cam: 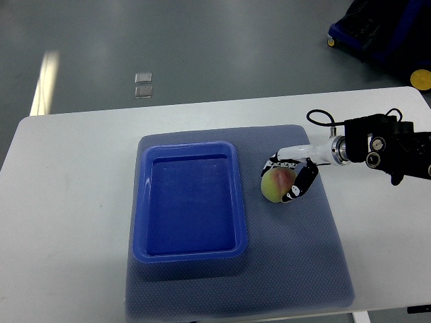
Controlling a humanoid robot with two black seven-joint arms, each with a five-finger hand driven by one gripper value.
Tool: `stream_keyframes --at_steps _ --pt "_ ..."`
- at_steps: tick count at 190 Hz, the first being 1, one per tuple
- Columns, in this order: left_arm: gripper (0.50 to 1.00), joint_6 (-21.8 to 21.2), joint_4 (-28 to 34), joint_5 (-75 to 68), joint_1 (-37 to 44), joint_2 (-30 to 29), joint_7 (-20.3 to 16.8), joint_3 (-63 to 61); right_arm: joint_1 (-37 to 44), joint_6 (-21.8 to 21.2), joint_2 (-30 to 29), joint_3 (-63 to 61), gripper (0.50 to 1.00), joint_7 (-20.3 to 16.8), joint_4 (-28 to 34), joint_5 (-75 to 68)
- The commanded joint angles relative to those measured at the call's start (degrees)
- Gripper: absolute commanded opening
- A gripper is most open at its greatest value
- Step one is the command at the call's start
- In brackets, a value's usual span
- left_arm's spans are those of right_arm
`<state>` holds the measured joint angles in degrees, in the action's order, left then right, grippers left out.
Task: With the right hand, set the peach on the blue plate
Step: 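Lower the right hand onto the peach and close fingers around it, then lift the peach up away from the mat with the right hand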
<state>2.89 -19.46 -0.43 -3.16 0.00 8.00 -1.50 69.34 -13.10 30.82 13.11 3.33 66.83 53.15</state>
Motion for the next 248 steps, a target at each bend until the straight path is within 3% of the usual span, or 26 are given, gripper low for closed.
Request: stream_keyframes --at_steps 1,15,17,23,43,44,48,69,70,84,85,93,136,202,203,209,223,224,228,242,243,248 --pt "1.000 0.01 0.04 0.08 0.00 0.00 0.00 0.00 0.88 -0.35 1.00 -0.46 0.500 0.01 0.32 -0.15" --pt "1.000 0.01 0.13 0.08 0.00 0.00 0.00 0.00 1.41 -0.96 1.79 -1.25 0.500 0.10 0.93 -0.41" --pt "1.000 0.01 0.13 0.08 0.00 0.00 0.00 0.00 3.69 -3.24 3.90 -2.21 0.500 0.27 2.07 -0.76" --pt "1.000 0.01 0.13 0.08 0.00 0.00 0.00 0.00 5.01 -4.56 5.04 -2.39 0.500 0.54 3.04 -0.85" --pt "1.000 0.01 0.13 0.08 0.00 0.00 0.00 0.00 7.38 -5.71 6.89 -2.65 0.500 0.71 4.36 -1.11" --pt "1.000 0.01 0.13 0.08 0.00 0.00 0.00 0.00 10.34 -6.58 9.59 -3.09 0.500 0.80 6.01 -1.46" --pt "1.000 0.01 0.13 0.08 0.00 0.00 -0.09 0.00 12.12 -7.11 10.75 -3.18 0.500 0.80 6.82 -2.08" --pt "1.000 0.01 0.04 0.08 0.00 0.00 0.00 0.00 16.17 -9.67 13.22 -3.18 0.500 0.80 8.49 -4.28" --pt "1.000 0.01 -0.05 -0.01 0.09 0.00 0.00 0.00 19.92 -12.54 15.65 -3.18 0.500 0.71 10.06 -6.80" --pt "1.000 0.01 -0.05 0.08 0.00 0.00 0.00 0.00 21.36 -13.62 16.64 -3.09 0.500 0.54 10.60 -7.62" --pt "1.000 0.01 -0.05 -0.01 0.00 0.00 0.00 0.00 24.49 -15.36 18.56 -3.01 0.500 0.28 11.65 -8.84" --pt "1.000 0.01 -0.05 0.08 0.00 0.00 0.00 0.00 26.72 -16.61 19.63 -2.92 0.500 0.19 11.92 -9.29" --pt "1.000 0.01 -0.14 -0.01 0.00 0.00 0.00 0.00 30.85 -18.37 20.86 -2.57 0.500 0.10 12.10 -10.69" --pt "1.000 0.01 -0.14 -0.01 0.00 0.00 0.00 0.00 31.55 -14.68 15.33 -2.39 0.500 0.01 11.30 -13.86" --pt "1.000 0.01 -0.22 -0.01 0.00 0.00 0.00 0.00 31.55 -13.72 12.72 -2.13 0.500 -0.08 10.70 -14.29" --pt "1.000 0.01 -0.23 -0.01 0.00 0.00 0.00 -0.09 31.55 -13.10 10.94 -1.69 0.500 -0.08 9.90 -14.47" --pt "1.000 0.01 -0.23 -0.01 0.00 0.00 0.00 0.00 31.55 -12.83 9.70 -1.25 0.500 -0.08 9.37 -14.65" --pt "1.000 0.01 -0.23 -0.01 0.00 0.00 0.00 0.00 31.55 -12.05 6.05 -0.29 0.500 0.01 7.80 -14.91" --pt "1.000 0.01 -0.23 -0.01 0.00 0.00 0.00 0.00 31.47 -11.69 4.26 0.07 0.500 0.01 6.91 -15.09" --pt "1.000 0.01 -0.23 -0.01 0.00 0.00 0.00 0.00 31.47 -11.34 2.76 0.25 0.500 0.01 6.12 -15.09" --pt "1.000 0.01 -0.23 -0.01 0.00 0.00 0.00 0.00 30.94 -10.64 -0.90 0.59 0.500 0.01 4.20 -15.18" --pt "1.000 0.01 -0.23 -0.01 0.00 0.00 0.00 0.00 30.59 -10.19 -2.51 0.60 0.500 0.01 3.31 -15.18"
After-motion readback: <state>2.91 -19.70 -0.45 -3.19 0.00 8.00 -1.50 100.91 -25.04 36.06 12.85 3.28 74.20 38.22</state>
